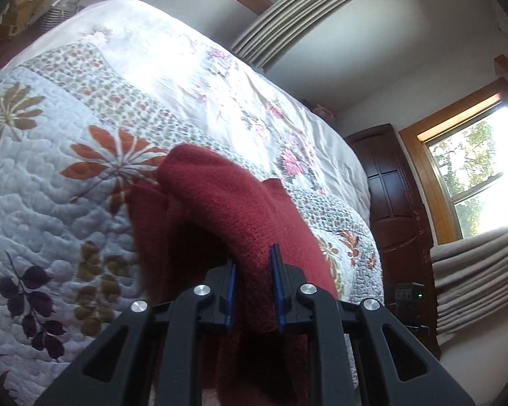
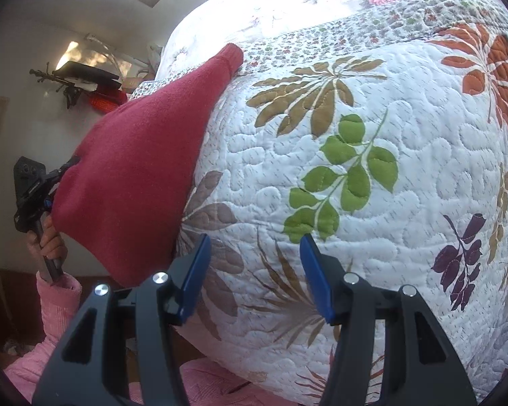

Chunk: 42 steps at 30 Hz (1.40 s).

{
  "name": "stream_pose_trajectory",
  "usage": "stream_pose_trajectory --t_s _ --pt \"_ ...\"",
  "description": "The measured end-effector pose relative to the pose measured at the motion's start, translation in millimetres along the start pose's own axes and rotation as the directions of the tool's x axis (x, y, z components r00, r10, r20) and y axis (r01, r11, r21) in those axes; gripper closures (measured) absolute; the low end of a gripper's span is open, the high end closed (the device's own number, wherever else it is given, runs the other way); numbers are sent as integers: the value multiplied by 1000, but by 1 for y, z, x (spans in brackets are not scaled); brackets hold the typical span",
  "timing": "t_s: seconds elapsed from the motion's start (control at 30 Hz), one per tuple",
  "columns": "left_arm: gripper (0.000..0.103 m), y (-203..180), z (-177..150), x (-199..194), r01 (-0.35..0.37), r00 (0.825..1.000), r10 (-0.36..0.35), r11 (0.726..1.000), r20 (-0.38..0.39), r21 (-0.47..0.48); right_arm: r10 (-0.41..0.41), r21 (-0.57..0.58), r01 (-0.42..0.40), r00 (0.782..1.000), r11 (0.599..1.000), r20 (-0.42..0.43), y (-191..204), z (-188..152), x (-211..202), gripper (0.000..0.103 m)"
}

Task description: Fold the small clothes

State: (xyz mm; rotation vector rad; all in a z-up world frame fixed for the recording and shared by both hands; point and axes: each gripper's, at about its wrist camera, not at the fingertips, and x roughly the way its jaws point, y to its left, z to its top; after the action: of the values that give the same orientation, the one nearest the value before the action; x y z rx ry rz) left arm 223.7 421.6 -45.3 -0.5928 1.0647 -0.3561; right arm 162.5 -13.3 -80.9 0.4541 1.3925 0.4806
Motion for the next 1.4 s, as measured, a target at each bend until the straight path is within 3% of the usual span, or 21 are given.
stream_pose_trajectory --t_s 0.2,0.33,0.4,0.5,0.53,0.7,0.83,0.87,0.93,0.97,1.03,1.1,1.17,1.27,1.33,1.4 --pt "84 43 -22 48 -68 989 61 997 -138 -42 40 -65 -41 999 997 -25 40 6 18 44" --pt "81 47 -29 54 -76 988 70 996 -140 -37 81 -73 -85 995 994 -49 63 6 31 44" --pt "74 46 -27 42 -87 989 80 995 -125 -51 96 -74 -100 994 992 -58 70 5 34 43" --pt "48 33 -35 16 -118 989 117 993 -86 -1 96 -88 -101 994 991 -58 77 2 34 42" --pt "46 28 -41 9 -126 989 127 992 -81 19 94 -90 -98 994 991 -57 79 1 35 41" --pt "42 12 -66 -5 -52 990 59 997 -128 56 89 -92 -94 994 991 -63 81 -1 42 41" --pt "35 8 -79 6 -9 983 20 998 -183 60 81 -100 -89 994 991 -77 87 -4 50 41" --pt "36 11 -79 11 -23 980 33 998 -194 55 78 -102 -86 994 991 -78 89 -5 52 41" --pt "51 21 -81 24 -32 972 36 999 -230 17 75 -109 -84 994 991 -81 92 -7 53 41" --pt "71 25 -84 28 -16 967 10 1000 -253 -19 74 -109 -83 994 991 -82 92 -8 54 41" --pt "91 32 -88 32 38 959 -63 995 -276 -95 70 -110 -79 994 991 -81 93 -10 54 41" --pt "94 34 -88 22 48 968 -73 993 -241 -106 67 -113 -76 995 991 -80 94 -11 54 40" --pt "95 31 -85 -1 41 983 -53 996 -174 -74 69 -117 -78 994 990 -81 94 -13 55 40" --pt "95 34 -83 -35 44 993 -47 999 -109 -28 87 -115 -96 993 989 -83 94 -16 53 39" --pt "95 38 -83 -35 -5 993 7 1000 -114 12 107 -102 -116 990 988 -87 93 -16 54 38" --pt "95 49 -86 -21 -34 986 32 999 -165 -8 118 -91 -127 988 988 -99 93 -14 59 38"
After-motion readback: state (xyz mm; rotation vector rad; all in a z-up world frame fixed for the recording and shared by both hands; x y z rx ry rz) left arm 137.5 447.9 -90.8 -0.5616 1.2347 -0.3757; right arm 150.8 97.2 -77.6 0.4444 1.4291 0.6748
